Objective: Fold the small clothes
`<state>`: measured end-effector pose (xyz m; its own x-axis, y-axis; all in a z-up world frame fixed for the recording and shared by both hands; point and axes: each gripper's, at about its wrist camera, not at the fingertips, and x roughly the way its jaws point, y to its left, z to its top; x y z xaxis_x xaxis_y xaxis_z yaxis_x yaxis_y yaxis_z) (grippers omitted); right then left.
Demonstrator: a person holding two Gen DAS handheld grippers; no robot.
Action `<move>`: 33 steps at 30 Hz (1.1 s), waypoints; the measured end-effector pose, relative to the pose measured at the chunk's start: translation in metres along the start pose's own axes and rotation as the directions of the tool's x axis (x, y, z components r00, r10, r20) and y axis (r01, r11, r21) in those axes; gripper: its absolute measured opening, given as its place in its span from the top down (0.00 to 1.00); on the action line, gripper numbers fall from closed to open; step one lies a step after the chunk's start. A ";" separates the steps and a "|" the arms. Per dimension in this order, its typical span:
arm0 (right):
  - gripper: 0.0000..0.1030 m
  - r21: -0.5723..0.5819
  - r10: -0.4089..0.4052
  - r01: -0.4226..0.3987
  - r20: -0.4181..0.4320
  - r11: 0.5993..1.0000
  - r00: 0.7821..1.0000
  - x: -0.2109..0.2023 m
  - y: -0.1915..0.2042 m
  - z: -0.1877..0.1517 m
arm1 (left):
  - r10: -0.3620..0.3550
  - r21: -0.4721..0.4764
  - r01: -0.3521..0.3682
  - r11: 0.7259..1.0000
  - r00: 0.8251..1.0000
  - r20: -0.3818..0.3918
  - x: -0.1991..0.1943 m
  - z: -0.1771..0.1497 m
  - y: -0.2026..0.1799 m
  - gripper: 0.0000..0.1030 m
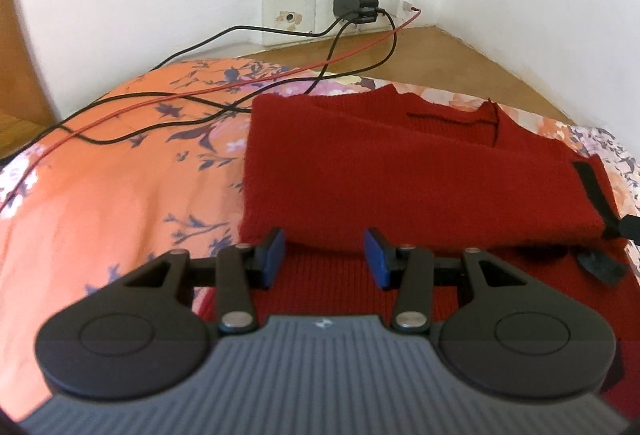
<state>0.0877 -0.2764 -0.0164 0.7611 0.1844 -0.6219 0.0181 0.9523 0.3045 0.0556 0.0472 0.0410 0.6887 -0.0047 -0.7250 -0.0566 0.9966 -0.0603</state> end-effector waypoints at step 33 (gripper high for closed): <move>0.14 0.174 -0.249 0.247 -0.007 0.953 0.968 -0.114 0.000 -0.152 | -0.083 -0.025 0.081 0.996 0.991 -0.101 -0.076 -0.106 0.088 0.55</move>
<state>-0.0978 -0.2609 -0.0547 0.7276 -0.0572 -0.6836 0.3179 0.9111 0.2622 -0.0788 0.1269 0.0179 0.6146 -0.0956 -0.7830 -0.0192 0.9905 -0.1360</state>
